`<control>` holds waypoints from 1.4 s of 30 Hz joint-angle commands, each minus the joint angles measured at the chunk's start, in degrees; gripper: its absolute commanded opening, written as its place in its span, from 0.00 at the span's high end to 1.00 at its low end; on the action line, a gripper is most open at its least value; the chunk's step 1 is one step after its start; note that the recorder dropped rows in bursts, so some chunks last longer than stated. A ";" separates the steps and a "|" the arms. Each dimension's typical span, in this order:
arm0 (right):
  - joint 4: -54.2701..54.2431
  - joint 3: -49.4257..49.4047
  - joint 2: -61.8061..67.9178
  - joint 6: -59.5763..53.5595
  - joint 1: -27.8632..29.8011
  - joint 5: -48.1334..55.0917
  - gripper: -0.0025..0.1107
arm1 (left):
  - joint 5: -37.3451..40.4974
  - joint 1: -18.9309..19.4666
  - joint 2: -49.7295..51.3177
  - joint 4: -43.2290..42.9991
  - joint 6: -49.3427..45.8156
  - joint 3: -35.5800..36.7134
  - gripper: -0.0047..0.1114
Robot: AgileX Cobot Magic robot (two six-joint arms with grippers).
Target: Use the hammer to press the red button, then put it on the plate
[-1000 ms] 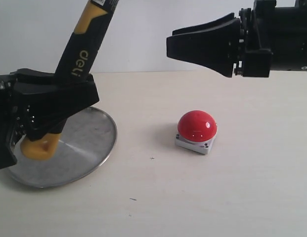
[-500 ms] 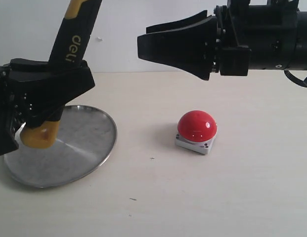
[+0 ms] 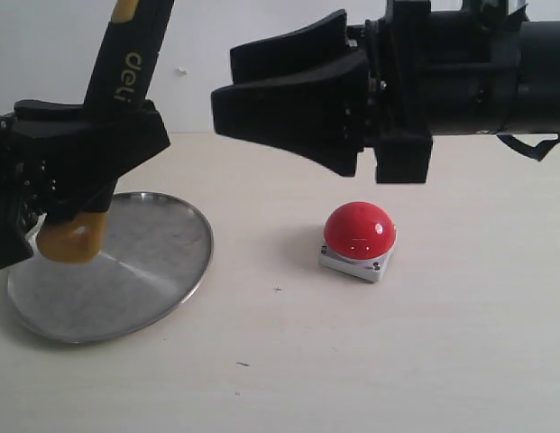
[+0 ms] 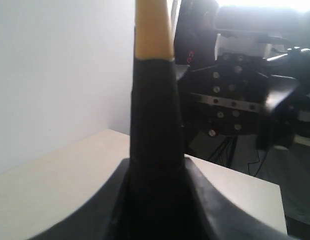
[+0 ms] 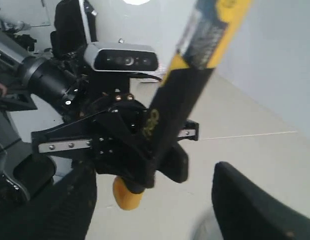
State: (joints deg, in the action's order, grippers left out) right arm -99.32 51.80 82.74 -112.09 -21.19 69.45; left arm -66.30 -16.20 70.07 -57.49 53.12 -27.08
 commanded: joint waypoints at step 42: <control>-0.63 19.03 14.14 8.79 -9.41 0.51 0.98 | -3.66 0.24 -0.66 4.83 1.01 -0.44 0.96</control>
State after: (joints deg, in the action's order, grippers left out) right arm -99.95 70.46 96.91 -102.88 -30.45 69.17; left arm -66.71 -16.20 70.07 -56.11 54.33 -27.08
